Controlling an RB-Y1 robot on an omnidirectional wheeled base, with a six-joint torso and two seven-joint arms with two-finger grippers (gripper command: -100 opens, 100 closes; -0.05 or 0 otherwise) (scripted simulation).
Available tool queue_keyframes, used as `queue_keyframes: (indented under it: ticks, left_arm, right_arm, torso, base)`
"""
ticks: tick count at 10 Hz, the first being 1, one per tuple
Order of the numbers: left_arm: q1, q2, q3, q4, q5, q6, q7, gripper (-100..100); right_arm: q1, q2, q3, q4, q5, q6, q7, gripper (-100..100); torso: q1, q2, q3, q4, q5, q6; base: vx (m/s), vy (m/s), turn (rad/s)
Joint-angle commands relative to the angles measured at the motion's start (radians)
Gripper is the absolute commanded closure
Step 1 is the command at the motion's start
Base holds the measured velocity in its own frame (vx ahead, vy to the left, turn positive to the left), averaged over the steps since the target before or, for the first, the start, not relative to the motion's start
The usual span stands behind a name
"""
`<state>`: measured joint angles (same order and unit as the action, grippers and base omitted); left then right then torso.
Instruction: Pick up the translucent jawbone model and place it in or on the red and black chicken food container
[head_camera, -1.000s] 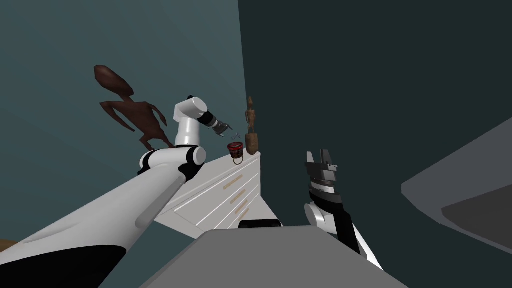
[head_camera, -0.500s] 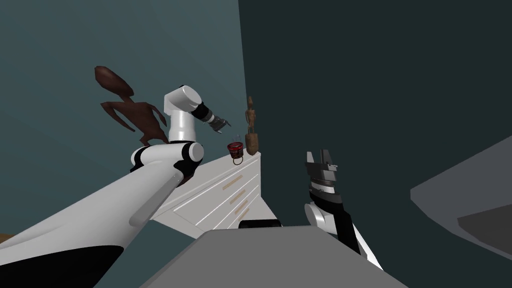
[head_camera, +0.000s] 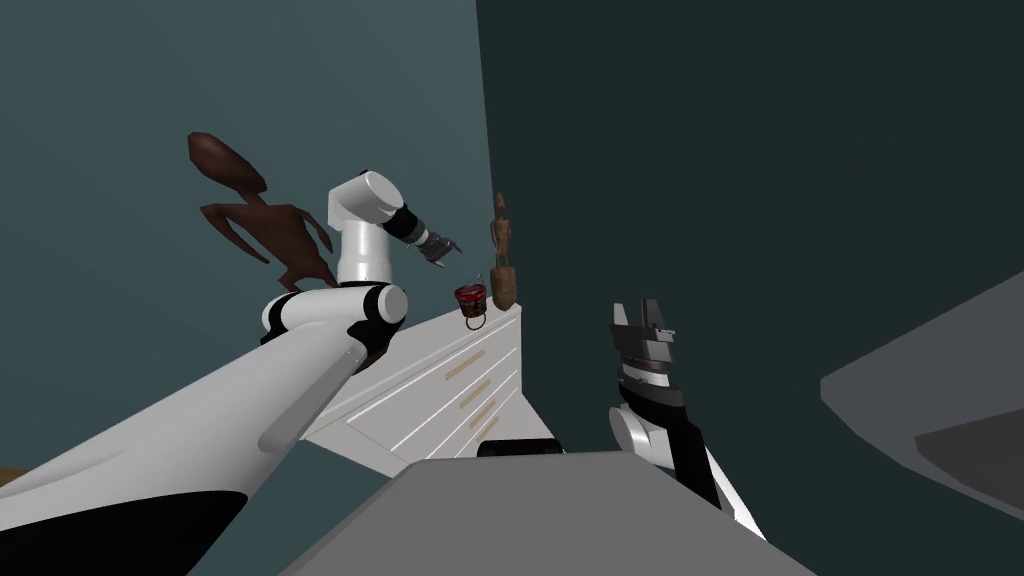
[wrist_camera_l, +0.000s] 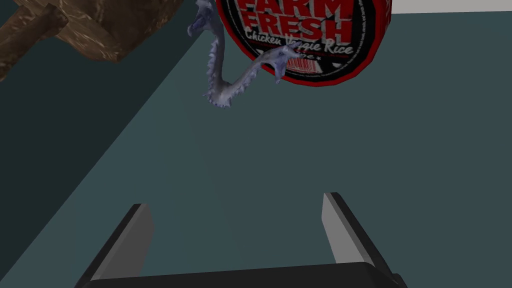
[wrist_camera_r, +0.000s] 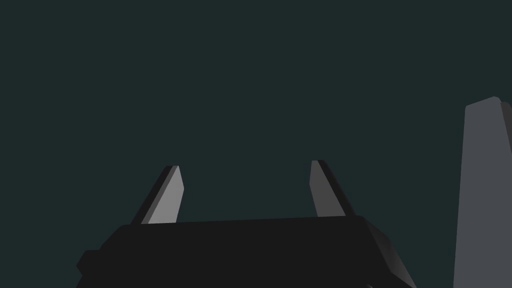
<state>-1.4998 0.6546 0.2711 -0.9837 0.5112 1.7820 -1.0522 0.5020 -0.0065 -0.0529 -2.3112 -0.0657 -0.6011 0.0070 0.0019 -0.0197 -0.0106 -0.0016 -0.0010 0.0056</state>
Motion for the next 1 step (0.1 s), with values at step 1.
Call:
queue_keyframes:
  ticks: [1]
  left_arm:
    - [0.000, 0.000, 0.000, 0.000, 0.000, 0.000, 0.000, 0]
  right_arm:
    - [0.000, 0.000, 0.000, 0.000, 0.000, 0.000, 0.000, 0]
  torso:
    - [0.000, 0.000, 0.000, 0.000, 0.000, 0.000]
  base:
    - [0.000, 0.000, 0.000]
